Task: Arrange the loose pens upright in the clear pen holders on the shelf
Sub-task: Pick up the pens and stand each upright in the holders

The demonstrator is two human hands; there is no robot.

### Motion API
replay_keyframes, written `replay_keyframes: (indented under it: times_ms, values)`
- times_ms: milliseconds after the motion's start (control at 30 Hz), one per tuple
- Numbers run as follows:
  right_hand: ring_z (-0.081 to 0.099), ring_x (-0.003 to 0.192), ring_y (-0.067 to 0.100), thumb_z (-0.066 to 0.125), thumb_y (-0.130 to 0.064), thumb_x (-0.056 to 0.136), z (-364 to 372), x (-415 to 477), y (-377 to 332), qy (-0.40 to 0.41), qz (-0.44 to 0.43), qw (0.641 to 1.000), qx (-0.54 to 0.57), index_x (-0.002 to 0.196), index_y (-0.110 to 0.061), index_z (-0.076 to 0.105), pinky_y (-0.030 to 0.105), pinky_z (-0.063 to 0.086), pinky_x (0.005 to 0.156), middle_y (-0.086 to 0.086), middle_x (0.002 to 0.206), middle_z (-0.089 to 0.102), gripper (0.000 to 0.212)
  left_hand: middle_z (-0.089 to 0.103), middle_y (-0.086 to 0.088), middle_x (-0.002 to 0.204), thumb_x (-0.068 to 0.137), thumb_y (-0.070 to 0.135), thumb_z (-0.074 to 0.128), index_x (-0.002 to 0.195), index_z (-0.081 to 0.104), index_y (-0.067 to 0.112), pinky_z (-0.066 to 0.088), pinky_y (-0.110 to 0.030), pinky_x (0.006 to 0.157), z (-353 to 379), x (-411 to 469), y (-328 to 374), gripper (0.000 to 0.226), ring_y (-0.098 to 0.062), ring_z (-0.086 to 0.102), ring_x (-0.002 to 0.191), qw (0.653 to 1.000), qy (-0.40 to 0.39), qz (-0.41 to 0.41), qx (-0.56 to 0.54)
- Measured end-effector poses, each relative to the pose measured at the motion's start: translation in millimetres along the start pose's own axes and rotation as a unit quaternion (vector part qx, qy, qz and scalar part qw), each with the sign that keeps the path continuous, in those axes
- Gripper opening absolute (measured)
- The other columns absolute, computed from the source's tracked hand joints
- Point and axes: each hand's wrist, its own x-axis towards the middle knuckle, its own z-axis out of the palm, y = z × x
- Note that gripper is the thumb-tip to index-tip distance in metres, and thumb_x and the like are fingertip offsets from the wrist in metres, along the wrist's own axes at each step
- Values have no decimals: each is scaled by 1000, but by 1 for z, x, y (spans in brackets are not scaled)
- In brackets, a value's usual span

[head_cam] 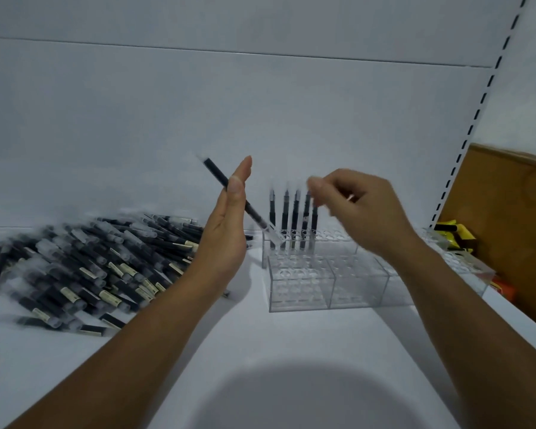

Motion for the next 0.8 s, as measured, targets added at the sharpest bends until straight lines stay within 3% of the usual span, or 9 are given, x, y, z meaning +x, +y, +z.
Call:
replay_keyframes:
  times_ms: [67, 133, 233, 333, 433, 533, 633, 700, 800]
  values:
    - [64, 77, -1, 55, -61, 79, 9, -8, -13, -128, 3, 991, 30, 95, -29, 71, 10, 46, 68, -12, 84, 71, 39, 29, 30, 150, 91, 65, 13, 139, 27, 60, 18, -36, 118, 3, 0, 2, 50, 6, 23, 140, 1000, -6, -1, -8]
    - [66, 81, 0, 63, -55, 79, 18, -11, -17, -219, 19, 974, 56, 103, -33, 67, 13, 50, 74, -13, 86, 72, 33, 28, 30, 151, 93, 63, 12, 139, 27, 61, 18, -37, 117, 5, 0, 2, 48, 6, 22, 140, 1000, -8, -2, -10]
    - [68, 75, 5, 72, -28, 85, 24, -11, -16, -233, 29, 964, 124, 99, -25, 68, 19, 53, 73, -5, 79, 73, 14, 28, 30, 151, 94, 63, 13, 139, 27, 61, 18, -39, 117, 4, 0, 2, 47, 4, 23, 140, 1000, -14, -8, -11]
    - [60, 68, 7, 71, -20, 87, 17, -7, -11, -170, 34, 968, 182, 91, -23, 72, 20, 49, 64, -4, 74, 67, 5, 27, 30, 150, 91, 65, 16, 139, 30, 59, 18, -35, 118, 3, 0, 3, 50, 7, 27, 137, 999, -37, -20, 0]
    - [56, 65, 7, 68, -15, 87, 1, 2, 0, -58, 68, 961, 263, 90, -20, 73, 20, 48, 60, -8, 71, 65, 7, 35, 26, 137, 92, 60, 25, 131, 45, 46, 26, -25, 105, -1, -4, -1, 46, 6, 36, 122, 989, -95, -45, 100]
    - [57, 67, 7, 69, -16, 85, -16, 9, 8, 49, 124, 913, 385, 86, -18, 72, 19, 46, 57, -7, 74, 65, 4, 47, 20, 137, 85, 63, 34, 133, 51, 36, 34, -26, 105, -6, -5, -15, 58, 3, 43, 123, 971, -140, -26, 193]
    - [63, 68, 6, 70, -20, 84, -32, 14, 16, 129, 146, 866, 460, 85, -19, 67, 16, 48, 54, -4, 84, 72, 4, 46, 20, 140, 84, 68, 32, 135, 51, 36, 29, -30, 113, -8, -4, -27, 63, 4, 38, 128, 955, -171, -36, 240]
    - [63, 66, 5, 69, -23, 87, -40, 16, 21, 190, 140, 864, 445, 86, -19, 65, 16, 47, 53, -1, 86, 74, 6, 45, 24, 140, 83, 71, 30, 134, 52, 38, 25, -29, 114, -8, -4, -30, 65, 6, 36, 130, 949, -182, -40, 253]
    - [65, 69, 6, 66, -27, 92, -42, 17, 27, 259, 112, 907, 311, 86, -19, 64, 19, 50, 57, -2, 86, 73, 10, 44, 24, 140, 82, 71, 28, 134, 53, 38, 24, -29, 114, -7, -4, -30, 66, 5, 36, 130, 948, -180, -38, 261]
